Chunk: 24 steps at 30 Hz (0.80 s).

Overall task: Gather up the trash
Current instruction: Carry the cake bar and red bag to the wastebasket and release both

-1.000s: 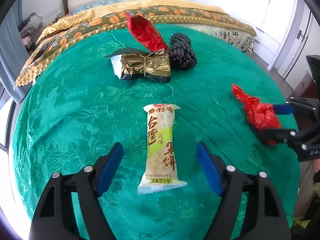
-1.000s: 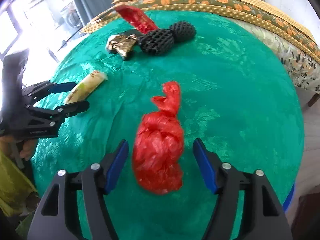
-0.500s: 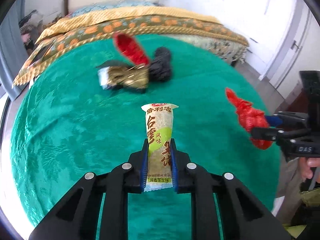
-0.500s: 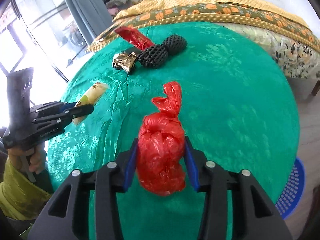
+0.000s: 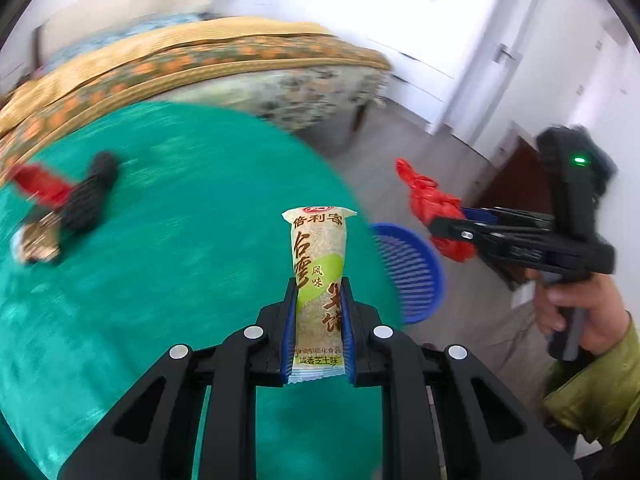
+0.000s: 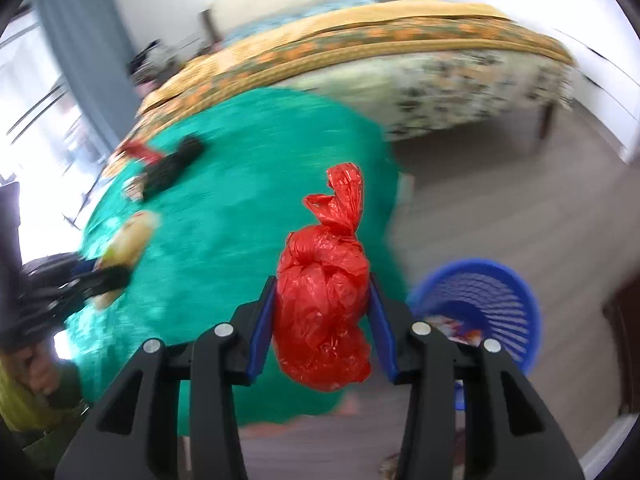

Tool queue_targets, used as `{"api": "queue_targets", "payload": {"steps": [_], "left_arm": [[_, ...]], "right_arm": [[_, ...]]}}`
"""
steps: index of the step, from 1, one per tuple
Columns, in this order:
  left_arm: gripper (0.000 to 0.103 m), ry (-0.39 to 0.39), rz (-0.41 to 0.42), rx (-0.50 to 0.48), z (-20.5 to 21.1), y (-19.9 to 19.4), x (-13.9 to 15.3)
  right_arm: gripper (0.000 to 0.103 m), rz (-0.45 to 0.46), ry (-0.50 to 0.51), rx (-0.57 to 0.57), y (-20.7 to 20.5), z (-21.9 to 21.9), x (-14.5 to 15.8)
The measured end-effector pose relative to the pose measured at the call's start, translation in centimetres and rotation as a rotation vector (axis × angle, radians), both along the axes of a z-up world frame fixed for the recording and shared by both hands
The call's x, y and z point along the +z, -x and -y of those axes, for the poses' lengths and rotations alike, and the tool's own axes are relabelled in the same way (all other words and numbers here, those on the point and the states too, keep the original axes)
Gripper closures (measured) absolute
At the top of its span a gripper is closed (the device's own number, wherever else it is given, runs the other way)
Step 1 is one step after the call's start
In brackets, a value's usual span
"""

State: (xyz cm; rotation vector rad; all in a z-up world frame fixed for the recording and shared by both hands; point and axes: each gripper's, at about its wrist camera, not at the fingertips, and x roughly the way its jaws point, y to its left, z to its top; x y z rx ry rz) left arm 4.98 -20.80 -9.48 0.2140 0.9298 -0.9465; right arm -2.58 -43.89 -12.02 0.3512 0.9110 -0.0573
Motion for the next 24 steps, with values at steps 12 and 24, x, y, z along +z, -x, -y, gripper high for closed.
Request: {"api": "queue_targets", "payload": {"steps": [12, 24], "left_arm": [[0.084, -0.049, -0.094, -0.149, 17.2, 3.2, -5.7], [0.049, -0.107, -0.123, -0.164, 25.1, 2.4, -12.1]], "right_arm": [[0.061, -0.073, -0.021, -0.222, 5.2, 12.6, -5.7], [0.054, -0.081, -0.117, -0.273, 5.6, 17.2, -8.6]]}}
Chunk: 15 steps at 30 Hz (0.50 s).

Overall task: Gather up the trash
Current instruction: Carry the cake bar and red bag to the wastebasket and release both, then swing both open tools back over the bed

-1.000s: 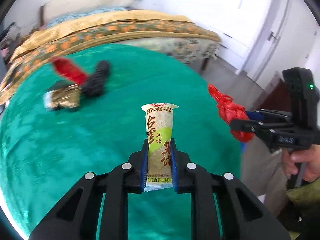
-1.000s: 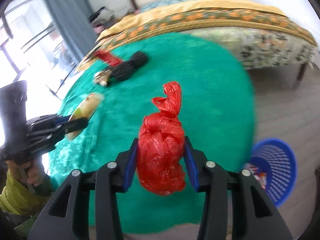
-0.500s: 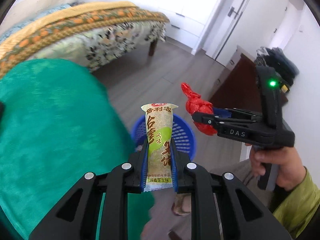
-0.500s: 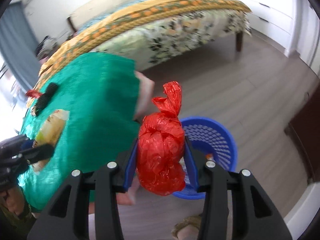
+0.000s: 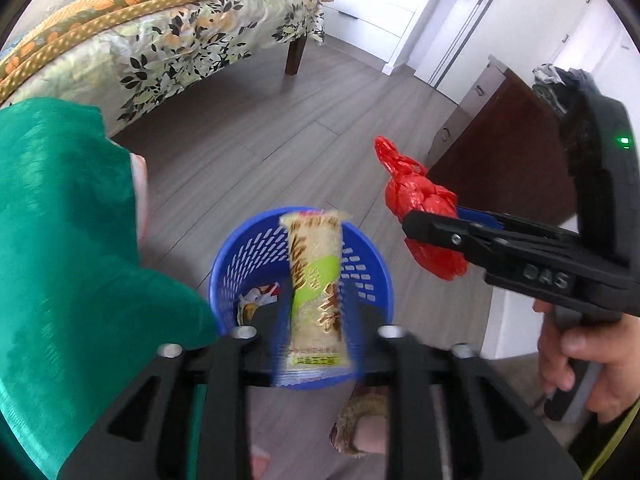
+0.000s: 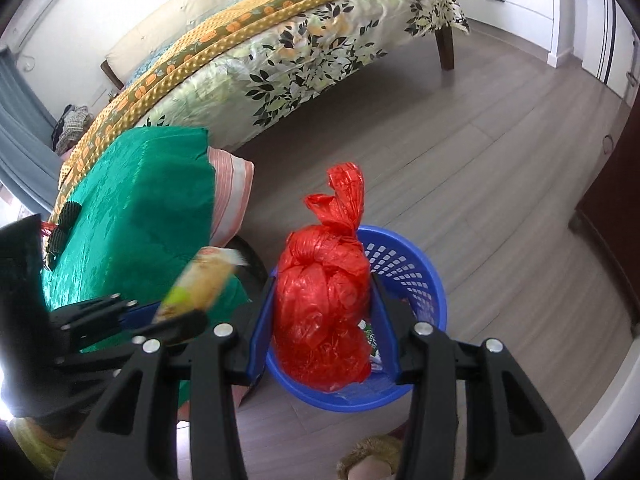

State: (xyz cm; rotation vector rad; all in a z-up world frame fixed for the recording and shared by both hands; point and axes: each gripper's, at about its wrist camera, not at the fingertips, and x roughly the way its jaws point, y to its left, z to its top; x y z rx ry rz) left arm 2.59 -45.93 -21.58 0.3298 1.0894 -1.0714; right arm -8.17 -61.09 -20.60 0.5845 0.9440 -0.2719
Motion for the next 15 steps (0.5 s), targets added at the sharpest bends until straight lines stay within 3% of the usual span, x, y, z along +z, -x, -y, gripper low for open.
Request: {"api": "queue_targets", "payload": {"steps": [1, 3, 7, 12, 15], "left_arm": [[0.033, 0.004, 0.015, 0.009, 0.3, -0.1, -0.3], [0.026, 0.014, 0.058, 0.024, 0.4, 0.1, 0.0], [0.009, 0.054, 0.111, 0.047, -0.7, 0.2, 1.7], [0.005, 0.115, 0.182, 0.079, -3.3, 0.7, 4.8], [0.005, 0.125, 0.218, 0.115, -5.5, 1.2, 6.4]], "right_arm": [[0.047, 0.001, -0.007, -0.002, 0.0, 0.2, -0.2], [0.036, 0.005, -0.022, -0.017, 0.3, 0.6, -0.4], [0.028, 0.027, -0.013, -0.041, 1.0, 1.1, 0.0], [0.012, 0.042, 0.1, -0.079, 1.4, 0.6, 1.2], [0.011, 0.069, 0.199, -0.074, 1.4, -0.6, 2.3]]}}
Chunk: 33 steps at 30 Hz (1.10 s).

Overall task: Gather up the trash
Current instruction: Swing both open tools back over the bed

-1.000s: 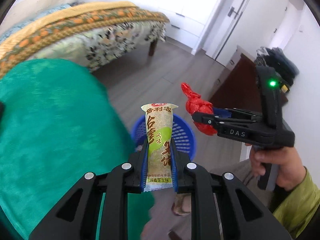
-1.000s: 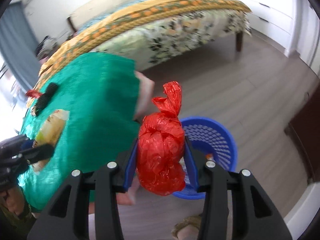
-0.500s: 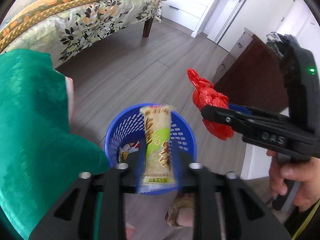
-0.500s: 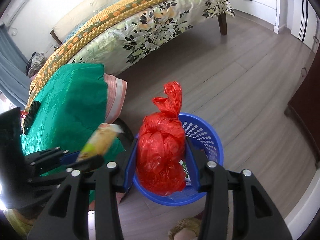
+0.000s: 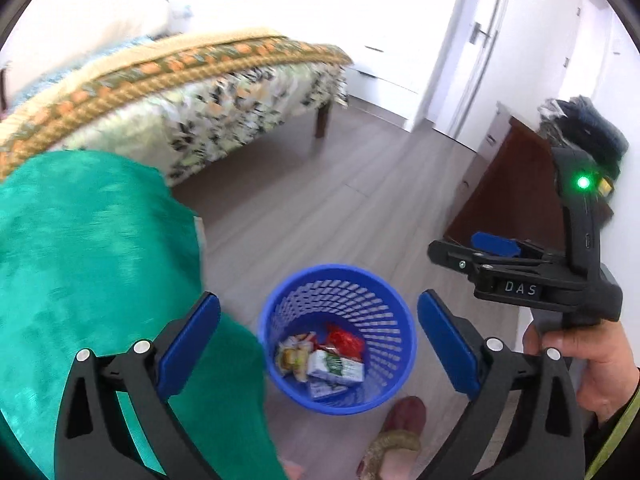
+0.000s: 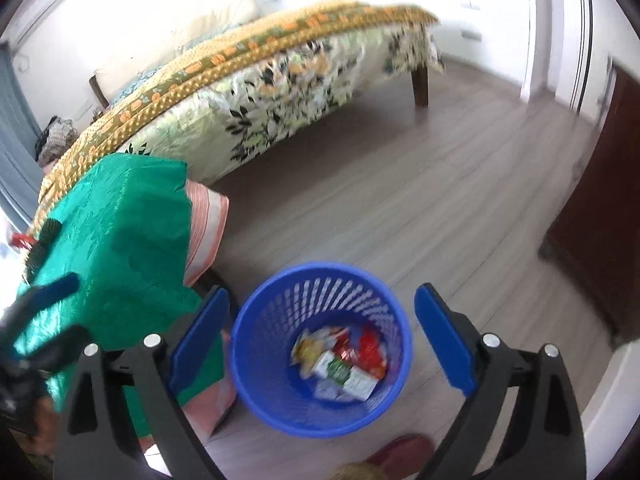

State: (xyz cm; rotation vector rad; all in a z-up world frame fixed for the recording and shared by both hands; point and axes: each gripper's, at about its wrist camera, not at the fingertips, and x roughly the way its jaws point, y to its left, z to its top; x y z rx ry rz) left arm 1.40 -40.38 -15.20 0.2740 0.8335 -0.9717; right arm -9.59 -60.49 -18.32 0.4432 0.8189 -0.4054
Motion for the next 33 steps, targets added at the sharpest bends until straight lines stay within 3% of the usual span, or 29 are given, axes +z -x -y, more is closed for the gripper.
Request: {"api": "queue_targets", "payload": {"steps": [3, 9, 15, 20, 25, 28, 33], "left_arm": [[0.005, 0.017, -0.007, -0.028, -2.9, 0.6, 1.2], [0.005, -0.016, 0.028, 0.105, -10.8, -0.8, 2.1], [0.005, -0.088, 0.055, 0.297, -20.7, -4.2, 1.8], [0.005, -0.131, 0.052, 0.488, -29.5, -7.7, 1.5], [0.005, -0.145, 0.012, 0.642, -36.4, -10.6, 1.0], [0.005, -0.162, -0.013, 0.684, -38.4, -11.9, 0.6], [0.005, -0.171, -0.032, 0.71, -39.7, -14.6, 0.8]], "right_arm": [[0.009, 0.026, 0.076, 0.02, -0.4, -1.5, 0.9], [0.008, 0.06, 0.194, 0.114, -2.5, -7.5, 2.6], [0.008, 0.073, 0.177, 0.315, -7.1, -17.1, 3.7], [0.008, 0.044, 0.124, 0.533, -12.6, -27.1, 3.7], [0.008, -0.015, 0.144, 0.657, -17.7, -33.9, 2.6], [0.007, -0.071, 0.142, 0.702, -19.7, -36.1, 1.0], [0.005, -0.072, 0.157, 0.708, -20.0, -36.6, 0.3]]}}
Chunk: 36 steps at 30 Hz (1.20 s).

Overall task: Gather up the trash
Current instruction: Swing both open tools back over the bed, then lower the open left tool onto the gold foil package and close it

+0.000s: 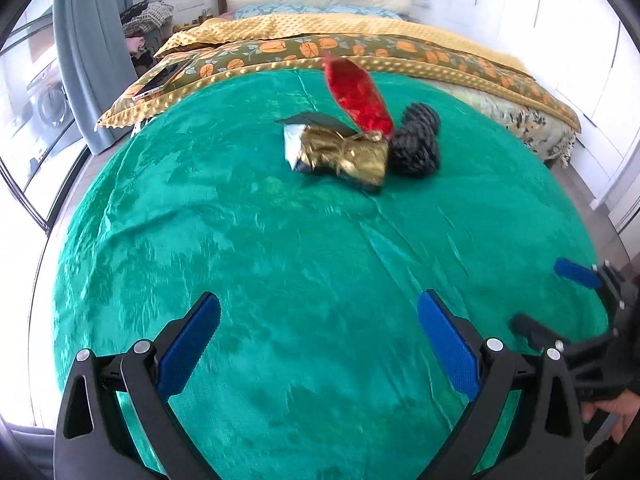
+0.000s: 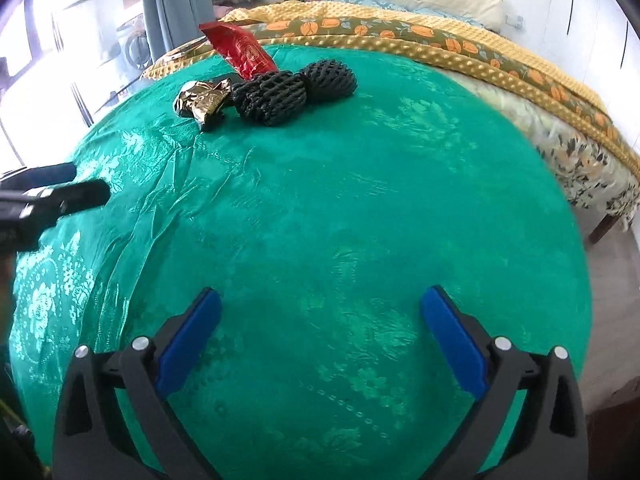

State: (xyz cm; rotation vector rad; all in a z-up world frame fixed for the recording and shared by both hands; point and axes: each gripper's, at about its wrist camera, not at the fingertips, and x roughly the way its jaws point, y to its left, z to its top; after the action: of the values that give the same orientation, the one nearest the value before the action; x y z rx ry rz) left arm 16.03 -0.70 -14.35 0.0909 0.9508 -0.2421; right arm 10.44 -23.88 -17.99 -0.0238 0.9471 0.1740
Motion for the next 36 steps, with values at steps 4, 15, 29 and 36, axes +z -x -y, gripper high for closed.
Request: {"api": "queue_targets", "payload": {"steps": [4, 15, 29, 36], "left_arm": [[0.005, 0.036, 0.018, 0.026, 0.9, -2.6, 1.2], [0.005, 0.036, -0.01, 0.222, 4.2, -13.3, -0.8], [0.005, 0.014, -0.03, -0.001, 1.0, -10.6, -1.1], [0.011, -0.019, -0.062, -0.019, 1.9, -11.5, -2.6]], "right_arm": [[0.005, 0.005, 0.013, 0.0, 0.2, -0.3, 0.0], [0.005, 0.005, 0.009, 0.001, 0.4, -0.2, 0.1], [0.005, 0.004, 0.01, 0.001, 0.3, -0.2, 0.2], [0.005, 0.003, 0.009, 0.001, 0.3, -0.3, 0.2]]}}
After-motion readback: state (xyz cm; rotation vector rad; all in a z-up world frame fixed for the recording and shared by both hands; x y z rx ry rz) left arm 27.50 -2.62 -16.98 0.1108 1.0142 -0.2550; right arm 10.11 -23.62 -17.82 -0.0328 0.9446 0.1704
